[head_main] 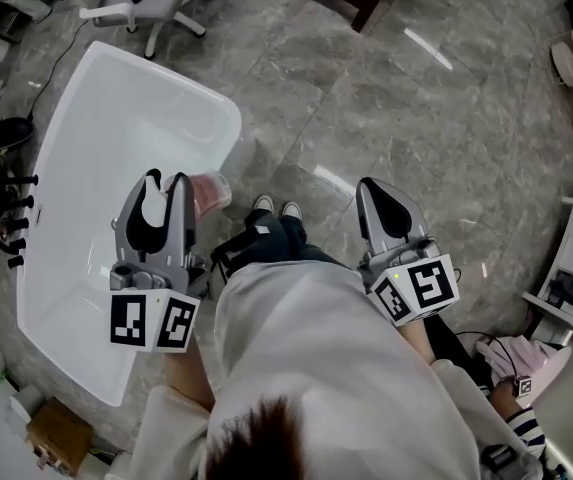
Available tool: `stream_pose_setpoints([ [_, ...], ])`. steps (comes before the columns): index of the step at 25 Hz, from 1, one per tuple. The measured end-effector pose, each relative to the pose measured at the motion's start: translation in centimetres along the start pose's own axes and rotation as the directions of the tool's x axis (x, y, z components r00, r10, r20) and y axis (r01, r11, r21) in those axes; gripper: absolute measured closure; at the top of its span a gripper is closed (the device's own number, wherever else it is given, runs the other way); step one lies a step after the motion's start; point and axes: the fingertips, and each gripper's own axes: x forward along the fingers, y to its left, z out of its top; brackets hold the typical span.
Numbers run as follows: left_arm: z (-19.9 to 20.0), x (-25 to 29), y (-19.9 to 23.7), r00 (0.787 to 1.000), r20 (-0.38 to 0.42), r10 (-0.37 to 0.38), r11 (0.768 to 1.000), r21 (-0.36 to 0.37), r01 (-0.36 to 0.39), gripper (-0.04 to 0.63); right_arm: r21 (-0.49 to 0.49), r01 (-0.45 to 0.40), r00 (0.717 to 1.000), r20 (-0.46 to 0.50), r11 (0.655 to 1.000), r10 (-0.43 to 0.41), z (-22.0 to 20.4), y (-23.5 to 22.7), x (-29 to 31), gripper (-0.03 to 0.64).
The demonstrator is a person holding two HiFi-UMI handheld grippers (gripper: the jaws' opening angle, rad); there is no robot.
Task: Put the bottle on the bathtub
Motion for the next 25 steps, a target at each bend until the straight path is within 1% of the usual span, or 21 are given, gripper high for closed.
stream_pose_setpoints([
  [12, 1.2, 0.9, 1.2, 0.998, -0.012, -0.065, 0.998, 0.009, 0.066, 0.396, 0.020, 0.050, 0.998, 0.025, 0.999, -0.051, 1.0, 1.6, 0.5, 0.618],
  [17, 1.5, 1.0, 1.9, 0.997, -0.018, -0.077, 0.997, 0.010, 0.077, 0.396, 0.024, 0.060, 0.998, 0.025, 0.998, -0.061, 1.2, 2.4, 0.8, 0.618],
  [25, 1.4, 1.6, 2.3, 0.996, -0.021, -0.091, 0.996, 0.002, 0.091, 0.396, 0.024, 0.080, 0.996, 0.024, 0.996, -0.081, 1.4, 2.3, 1.0, 0.618],
])
